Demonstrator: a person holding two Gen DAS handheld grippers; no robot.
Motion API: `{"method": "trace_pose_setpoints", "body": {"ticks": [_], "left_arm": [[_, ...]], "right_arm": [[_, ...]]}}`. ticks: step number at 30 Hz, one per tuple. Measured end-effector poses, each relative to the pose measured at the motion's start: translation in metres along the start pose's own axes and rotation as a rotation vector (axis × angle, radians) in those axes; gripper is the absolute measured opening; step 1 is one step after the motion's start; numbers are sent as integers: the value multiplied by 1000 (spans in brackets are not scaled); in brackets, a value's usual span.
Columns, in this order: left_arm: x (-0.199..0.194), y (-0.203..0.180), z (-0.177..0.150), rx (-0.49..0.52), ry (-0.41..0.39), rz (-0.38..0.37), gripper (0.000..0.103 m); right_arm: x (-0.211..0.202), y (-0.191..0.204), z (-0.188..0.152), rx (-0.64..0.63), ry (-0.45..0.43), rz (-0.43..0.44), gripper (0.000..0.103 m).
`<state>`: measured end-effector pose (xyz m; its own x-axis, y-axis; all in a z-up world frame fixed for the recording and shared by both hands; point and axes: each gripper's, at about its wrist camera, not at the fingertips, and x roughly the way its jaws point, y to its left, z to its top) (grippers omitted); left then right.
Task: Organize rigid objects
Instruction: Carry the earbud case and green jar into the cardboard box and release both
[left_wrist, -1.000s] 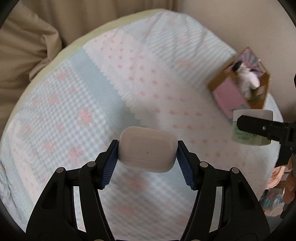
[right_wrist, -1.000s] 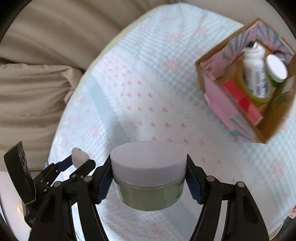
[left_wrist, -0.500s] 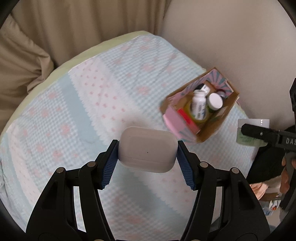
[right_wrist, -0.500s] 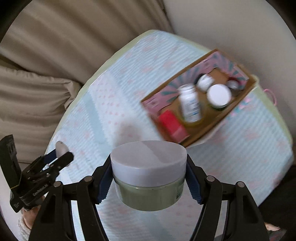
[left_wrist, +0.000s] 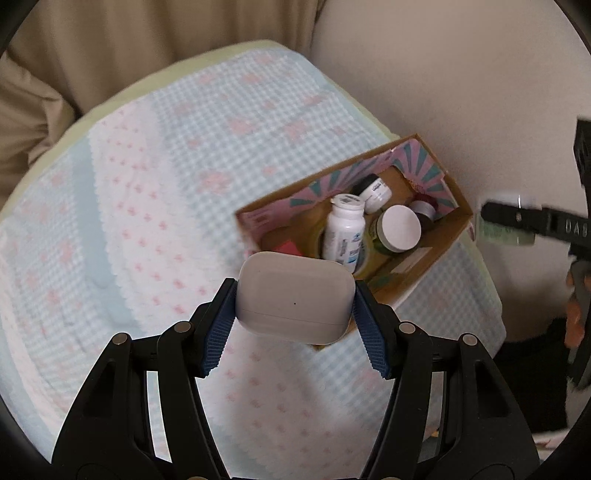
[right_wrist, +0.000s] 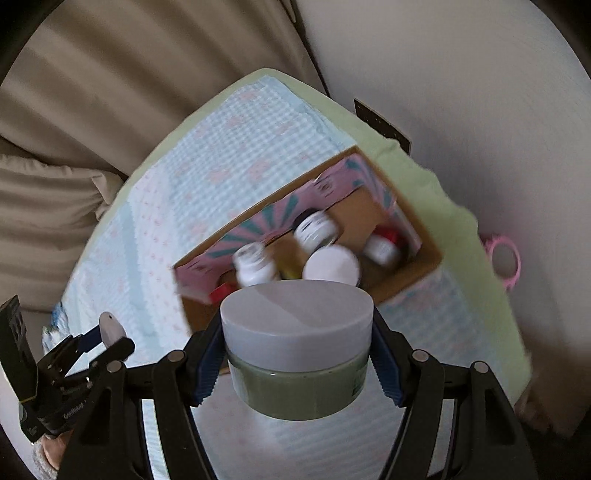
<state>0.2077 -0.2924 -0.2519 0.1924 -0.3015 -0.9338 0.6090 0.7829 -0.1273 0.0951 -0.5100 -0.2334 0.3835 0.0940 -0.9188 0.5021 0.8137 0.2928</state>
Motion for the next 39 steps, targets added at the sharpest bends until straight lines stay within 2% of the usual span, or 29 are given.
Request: {"method": "trace_pose_setpoints", "body": {"ticks": [4, 8, 12, 17, 20, 21, 22, 23, 24, 27, 29, 33, 39], "left_arm": [[39, -17, 6, -32, 41, 11, 59], [72, -28, 5, -47, 78, 41, 59], [100, -35, 0, -58, 121, 76, 59], [116, -37, -5, -60, 153, 122, 59], [120, -39, -2, -54, 159, 133, 59], [121, -40, 0, -55, 158, 136, 59], [121, -40, 1, -56, 160, 134, 64], [120, -41, 3, -56, 157, 124, 74], [117, -43, 4, -54, 152, 124, 103], [109, -42, 6, -52, 115, 119, 103], [105, -38, 5, -64, 109, 113, 103], [99, -30, 0, -91, 104, 107, 103], [85, -24, 2, -88, 83, 102, 103]], "right_arm": [[32, -15, 34, -88, 32, -15, 66], [65, -17, 53, -208, 53, -25, 66], [93, -14, 61, -356, 66, -57, 66], [112, -9, 59, -531, 58, -101, 66], [116, -9, 58, -575, 52, -120, 66], [117, -9, 59, -577, 60, -119, 67], [118, -11, 59, -579, 67, -119, 70], [115, -12, 59, -580, 42, -114, 92], [111, -11, 59, -580, 6, -117, 103], [97, -10, 62, -564, -58, -135, 103], [87, -10, 64, -542, -73, -179, 103], [78, -11, 61, -494, -63, -128, 103], [67, -6, 48, -462, -84, -127, 103]]}}
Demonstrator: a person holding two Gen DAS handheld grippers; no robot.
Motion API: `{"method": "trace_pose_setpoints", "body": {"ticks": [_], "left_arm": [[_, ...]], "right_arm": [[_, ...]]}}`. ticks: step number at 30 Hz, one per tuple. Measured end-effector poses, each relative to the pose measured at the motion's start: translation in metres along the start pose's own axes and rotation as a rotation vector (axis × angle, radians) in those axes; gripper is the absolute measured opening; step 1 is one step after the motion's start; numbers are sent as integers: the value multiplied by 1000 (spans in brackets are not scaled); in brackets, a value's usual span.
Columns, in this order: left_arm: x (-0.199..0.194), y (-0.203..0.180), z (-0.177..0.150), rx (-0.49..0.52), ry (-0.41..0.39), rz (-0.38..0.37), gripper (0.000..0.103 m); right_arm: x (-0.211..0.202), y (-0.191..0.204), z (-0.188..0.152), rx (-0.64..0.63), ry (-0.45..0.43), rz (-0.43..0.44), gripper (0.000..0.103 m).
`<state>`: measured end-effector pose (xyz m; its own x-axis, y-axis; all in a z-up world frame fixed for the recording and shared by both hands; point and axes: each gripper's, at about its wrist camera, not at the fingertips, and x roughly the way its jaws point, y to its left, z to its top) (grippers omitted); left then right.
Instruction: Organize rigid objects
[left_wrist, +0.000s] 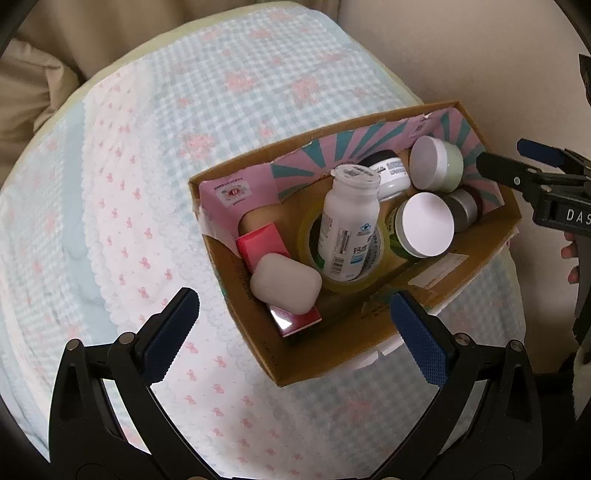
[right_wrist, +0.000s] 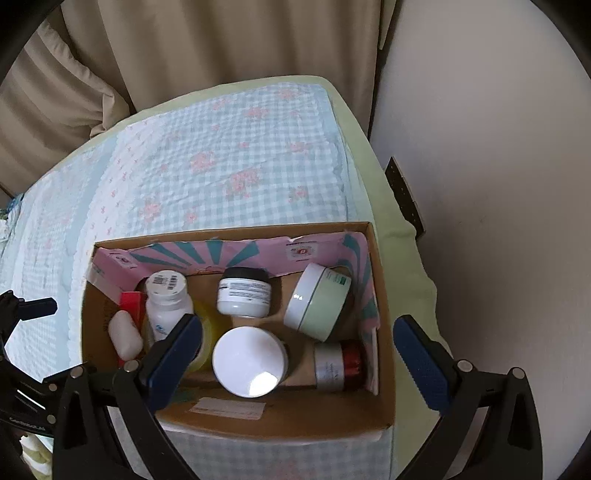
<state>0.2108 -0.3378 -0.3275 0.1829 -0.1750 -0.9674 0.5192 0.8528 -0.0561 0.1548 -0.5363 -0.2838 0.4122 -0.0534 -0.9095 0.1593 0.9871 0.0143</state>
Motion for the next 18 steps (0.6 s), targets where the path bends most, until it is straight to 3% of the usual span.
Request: {"method": "trace_pose_setpoints", "body": {"ticks": [10, 18], "left_arm": [[-71, 11, -19, -57, -98, -18, 103], [-185, 67, -62, -228, -237, 25, 103]], "right_arm": [[-54, 34, -1, -16, -45, 8, 103], [-148, 102, -2, -36, -106, 62, 103]]}}
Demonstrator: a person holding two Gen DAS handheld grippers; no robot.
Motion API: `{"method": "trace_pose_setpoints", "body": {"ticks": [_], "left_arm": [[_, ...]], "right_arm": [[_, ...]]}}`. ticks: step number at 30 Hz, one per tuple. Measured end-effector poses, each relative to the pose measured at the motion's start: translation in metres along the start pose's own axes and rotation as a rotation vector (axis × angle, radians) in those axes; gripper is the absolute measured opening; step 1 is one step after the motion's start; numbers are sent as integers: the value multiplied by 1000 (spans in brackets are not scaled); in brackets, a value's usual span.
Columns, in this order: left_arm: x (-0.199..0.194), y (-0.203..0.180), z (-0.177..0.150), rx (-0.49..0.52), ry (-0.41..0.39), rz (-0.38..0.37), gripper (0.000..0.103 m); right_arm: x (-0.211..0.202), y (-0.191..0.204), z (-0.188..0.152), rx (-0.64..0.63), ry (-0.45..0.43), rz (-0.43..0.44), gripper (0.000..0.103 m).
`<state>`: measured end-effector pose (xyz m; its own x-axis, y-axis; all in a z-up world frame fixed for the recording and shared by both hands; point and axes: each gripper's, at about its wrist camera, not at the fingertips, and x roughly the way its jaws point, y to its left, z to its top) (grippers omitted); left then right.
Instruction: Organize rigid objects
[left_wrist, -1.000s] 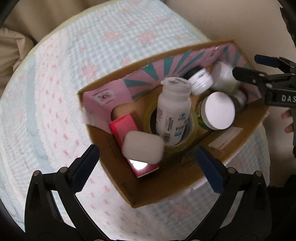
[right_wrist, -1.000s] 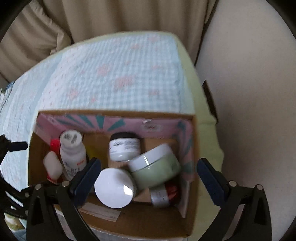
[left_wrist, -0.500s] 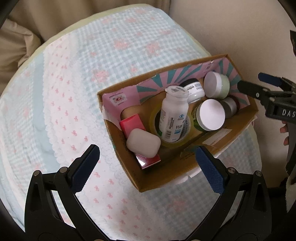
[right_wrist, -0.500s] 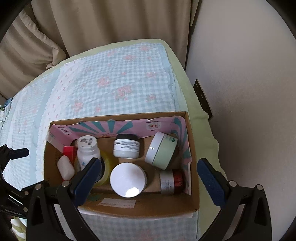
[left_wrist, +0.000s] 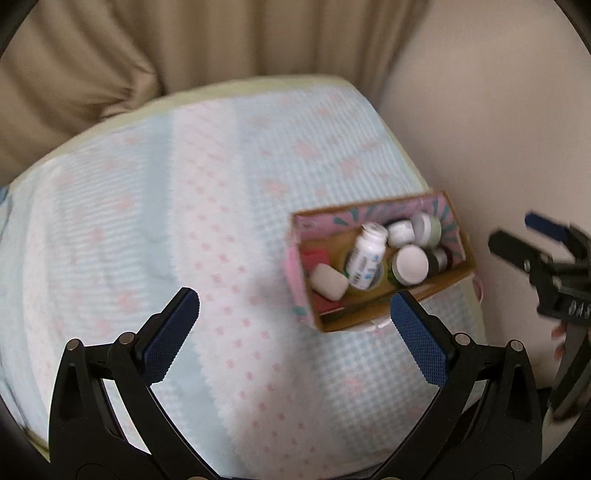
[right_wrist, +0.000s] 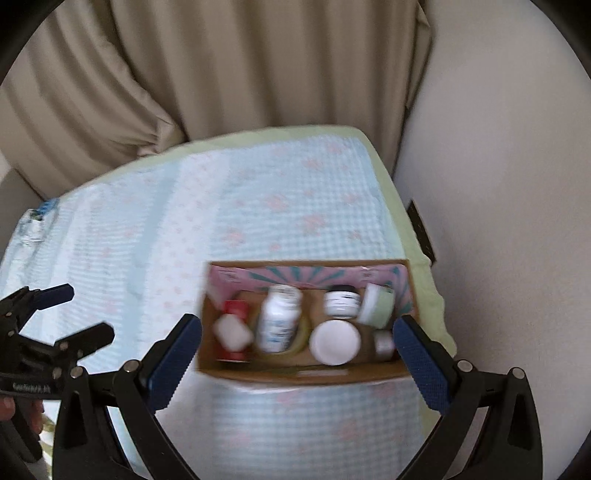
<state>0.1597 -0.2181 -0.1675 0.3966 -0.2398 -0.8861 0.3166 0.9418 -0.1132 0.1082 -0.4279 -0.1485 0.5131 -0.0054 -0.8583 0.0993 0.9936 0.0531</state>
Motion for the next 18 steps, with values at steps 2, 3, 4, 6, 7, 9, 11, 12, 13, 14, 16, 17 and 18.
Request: {"method": "trace_pose_setpoints", "body": {"ticks": [2, 3, 4, 6, 7, 9, 11, 12, 13, 14, 16, 17, 18], "left_arm": [[-34, 18, -3, -35, -50, 2, 103], [-51, 27, -5, -46, -77, 7, 103], [-66, 34, -7, -52, -105, 19, 103], [-101, 49, -15, -57, -165, 60, 103], [-120, 56, -20, -59, -196, 84, 103], [-143, 67, -29, -66, -236, 112, 103], [-162, 77, -38, -68, -269, 137, 103], [-171, 81, -44, -68, -285, 154, 103], [-177, 85, -49, -68, -296, 166, 103], [-183, 90, -57, -73, -305, 177, 103], [-190, 97, -68, -89, -318, 177, 103], [-195, 101, -75, -100, -330, 172, 103], [-197, 102, -79, -104, -337, 170, 103]], "right_arm": [[-27, 24, 1, 4, -28, 20, 103], [-38, 35, 1, 3, -41, 28, 103], [-53, 50, 0, -2, -58, 31, 103], [-70, 71, -2, -7, -78, 34, 103], [-83, 84, -3, -6, -97, 37, 103], [-95, 100, -5, -2, -113, 45, 103], [-108, 116, -9, -9, -130, 45, 103], [-115, 125, -11, -25, -147, 38, 103], [-118, 129, -13, -35, -158, 30, 103], [-124, 135, -16, -48, -175, 16, 103], [-131, 143, -21, -56, -192, 7, 103], [-135, 146, -25, -51, -201, 7, 103], [-138, 146, -27, -48, -205, 7, 103]]}}
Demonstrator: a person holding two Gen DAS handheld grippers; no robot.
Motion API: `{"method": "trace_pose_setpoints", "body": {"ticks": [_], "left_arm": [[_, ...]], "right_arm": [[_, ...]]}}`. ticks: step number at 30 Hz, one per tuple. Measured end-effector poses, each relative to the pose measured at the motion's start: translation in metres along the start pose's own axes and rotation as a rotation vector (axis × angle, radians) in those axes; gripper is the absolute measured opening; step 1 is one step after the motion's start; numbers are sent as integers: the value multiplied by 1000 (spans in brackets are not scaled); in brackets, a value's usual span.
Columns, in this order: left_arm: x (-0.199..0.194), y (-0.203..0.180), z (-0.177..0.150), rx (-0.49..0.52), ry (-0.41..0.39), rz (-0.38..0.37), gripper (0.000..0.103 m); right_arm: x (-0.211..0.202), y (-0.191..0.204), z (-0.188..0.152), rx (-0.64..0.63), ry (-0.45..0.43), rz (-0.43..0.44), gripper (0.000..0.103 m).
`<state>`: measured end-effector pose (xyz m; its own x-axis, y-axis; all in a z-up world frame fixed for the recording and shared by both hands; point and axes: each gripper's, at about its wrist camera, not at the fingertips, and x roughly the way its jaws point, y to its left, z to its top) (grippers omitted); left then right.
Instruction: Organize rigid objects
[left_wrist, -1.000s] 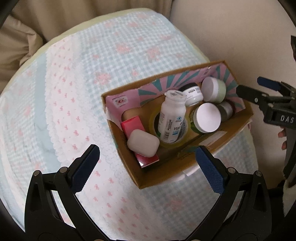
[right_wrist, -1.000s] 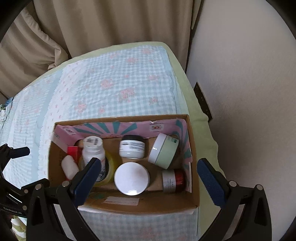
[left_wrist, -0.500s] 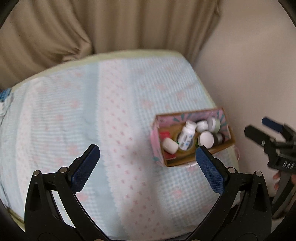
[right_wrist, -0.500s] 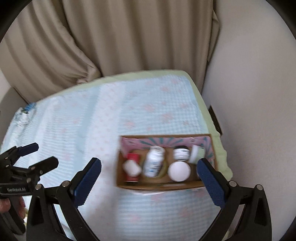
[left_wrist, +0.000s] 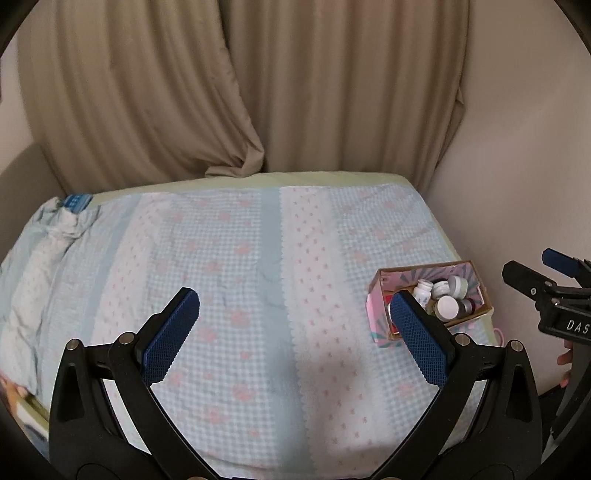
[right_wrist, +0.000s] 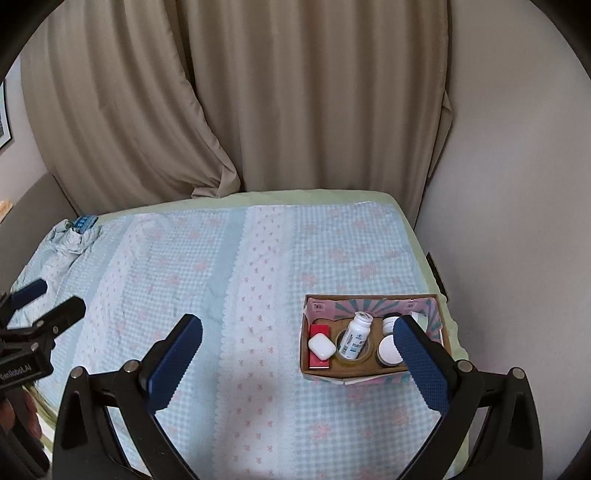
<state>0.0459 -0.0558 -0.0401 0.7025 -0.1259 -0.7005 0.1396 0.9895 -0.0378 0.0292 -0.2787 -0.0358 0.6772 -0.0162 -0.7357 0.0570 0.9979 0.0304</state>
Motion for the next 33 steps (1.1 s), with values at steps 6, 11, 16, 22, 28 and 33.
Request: {"method": "trace_pose_setpoints", "body": {"ticks": [6, 11, 16, 22, 28, 33], "left_arm": [[-15, 6, -11, 4, -17, -3, 103], [-29, 10, -14, -4, -41, -8, 103], [-36, 12, -18, -5, -53, -4, 103], [-38, 12, -18, -18, -55, -3, 103], [-41, 13, -17, -31, -60, 4, 103], [-39, 11, -16, -40, -56, 18, 103]], "right_arm": [[-15, 9, -9, -3, -18, -27, 103], [-24, 14, -13, 0, -37, -37, 103], [-30, 14, -15, 10, -48, -46, 103], [-36, 15, -16, 14, -63, -51, 103], [-39, 15, -16, 13, -68, -49, 103], [-41, 13, -14, 14, -72, -46, 103]]}}
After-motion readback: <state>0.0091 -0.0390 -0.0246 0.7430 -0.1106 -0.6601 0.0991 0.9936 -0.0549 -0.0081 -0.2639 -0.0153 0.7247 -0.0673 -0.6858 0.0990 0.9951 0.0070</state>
